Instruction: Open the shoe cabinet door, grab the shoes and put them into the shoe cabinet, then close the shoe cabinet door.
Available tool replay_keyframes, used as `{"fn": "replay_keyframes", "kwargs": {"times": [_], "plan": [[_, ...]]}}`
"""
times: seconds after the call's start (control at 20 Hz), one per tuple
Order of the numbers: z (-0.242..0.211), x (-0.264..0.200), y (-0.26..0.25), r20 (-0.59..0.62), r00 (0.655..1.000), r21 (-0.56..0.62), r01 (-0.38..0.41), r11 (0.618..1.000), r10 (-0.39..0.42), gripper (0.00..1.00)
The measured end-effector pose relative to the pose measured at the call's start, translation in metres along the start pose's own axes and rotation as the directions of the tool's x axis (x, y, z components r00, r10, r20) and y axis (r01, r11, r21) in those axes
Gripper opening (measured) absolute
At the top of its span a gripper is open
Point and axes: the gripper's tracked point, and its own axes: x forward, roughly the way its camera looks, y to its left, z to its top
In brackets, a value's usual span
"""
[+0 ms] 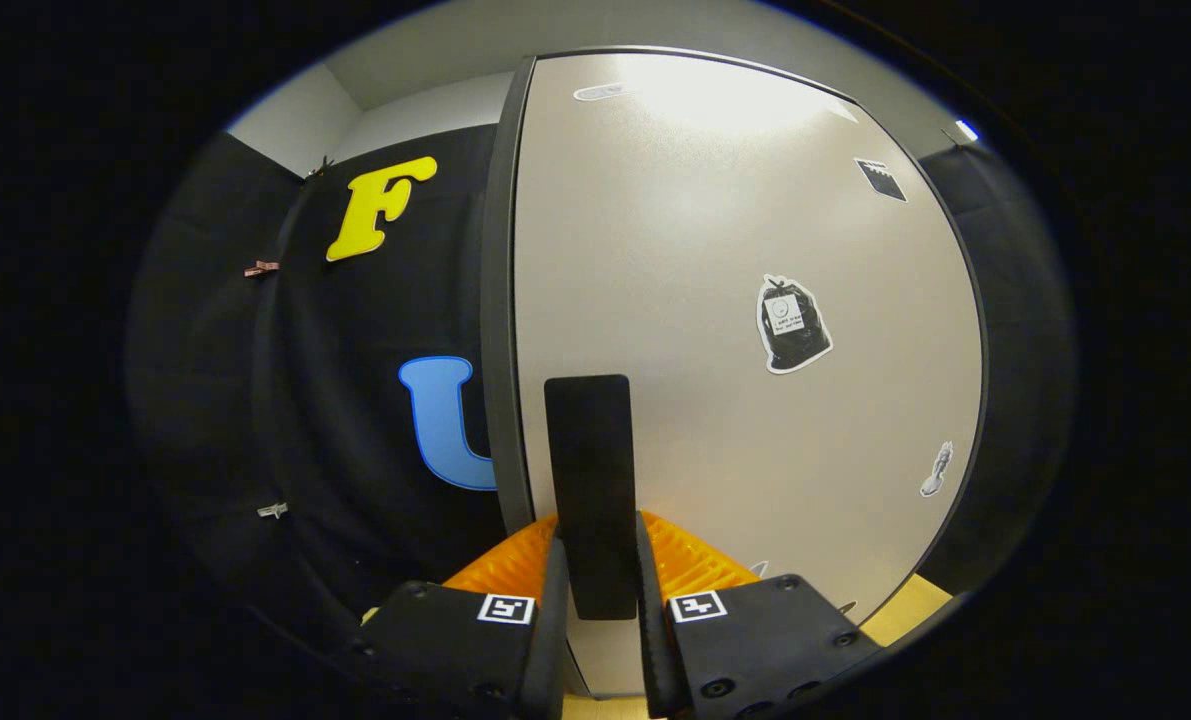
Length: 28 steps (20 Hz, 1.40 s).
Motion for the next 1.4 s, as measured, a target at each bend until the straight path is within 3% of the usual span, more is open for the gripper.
{"fn": "replay_keyframes", "kwargs": {"times": [0.05, 0.15, 0.2, 0.45, 0.8, 1.4], "plan": [[0.0, 0.001, 0.0, -0.009, 1.0, -0.006, 0.003, 1.0, -0.003, 0.29], [-0.002, -0.003, -0.001, -0.018, 1.0, -0.027, 0.008, 1.0, -0.008, 0.29], [-0.002, -0.003, -0.001, -0.026, 1.0, -0.027, 0.004, 1.0, -0.004, 0.17], [0.0, -0.019, 0.0, -0.034, 0.999, -0.012, -0.037, 0.999, 0.036, 0.17], [0.002, -0.079, -0.012, -0.037, 0.991, 0.005, -0.13, 0.992, 0.13, 0.17], [0.01, -0.168, -0.07, -0.051, 0.961, 0.021, -0.269, 0.963, 0.27, 0.17]]}}
